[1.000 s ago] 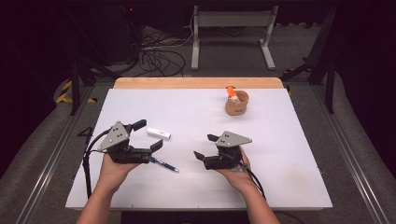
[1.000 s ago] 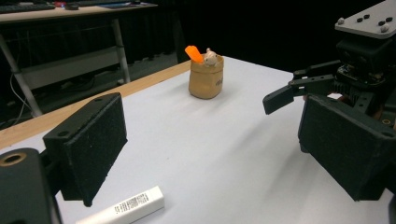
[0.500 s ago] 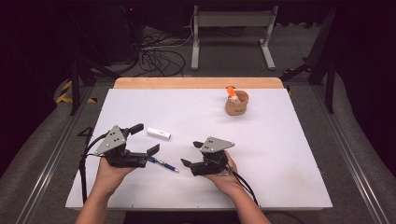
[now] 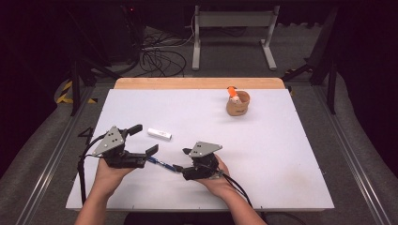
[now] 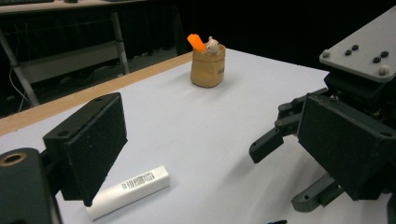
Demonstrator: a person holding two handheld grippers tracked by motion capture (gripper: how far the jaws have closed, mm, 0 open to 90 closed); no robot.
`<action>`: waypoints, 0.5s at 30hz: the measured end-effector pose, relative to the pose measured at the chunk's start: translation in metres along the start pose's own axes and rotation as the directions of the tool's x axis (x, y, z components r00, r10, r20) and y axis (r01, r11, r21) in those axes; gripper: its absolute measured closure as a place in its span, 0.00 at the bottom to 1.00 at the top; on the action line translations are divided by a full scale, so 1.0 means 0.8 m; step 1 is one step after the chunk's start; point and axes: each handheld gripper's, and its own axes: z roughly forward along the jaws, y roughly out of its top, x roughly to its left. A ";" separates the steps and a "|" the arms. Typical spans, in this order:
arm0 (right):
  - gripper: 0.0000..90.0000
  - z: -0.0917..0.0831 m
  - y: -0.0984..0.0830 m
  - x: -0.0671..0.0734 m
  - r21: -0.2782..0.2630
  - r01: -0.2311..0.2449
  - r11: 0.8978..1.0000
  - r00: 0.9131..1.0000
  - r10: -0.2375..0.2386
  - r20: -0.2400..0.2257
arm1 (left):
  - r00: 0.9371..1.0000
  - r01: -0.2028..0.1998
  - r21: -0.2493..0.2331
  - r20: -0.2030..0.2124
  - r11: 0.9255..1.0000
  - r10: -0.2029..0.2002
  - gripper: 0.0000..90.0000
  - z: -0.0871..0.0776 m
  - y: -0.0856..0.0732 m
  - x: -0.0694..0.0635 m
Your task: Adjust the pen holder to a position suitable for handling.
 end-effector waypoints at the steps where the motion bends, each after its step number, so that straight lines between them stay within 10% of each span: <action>1: 0.37 0.002 0.000 0.001 0.002 0.002 1.000 1.000 -0.002 -0.003 | 1.000 0.002 0.000 0.002 1.000 -0.002 0.10 0.000 0.000 0.000; 15: 0.39 0.019 0.000 0.013 0.033 0.024 0.999 1.000 -0.023 -0.013 | 1.000 0.002 0.000 0.002 1.000 -0.002 0.10 -0.001 0.001 0.000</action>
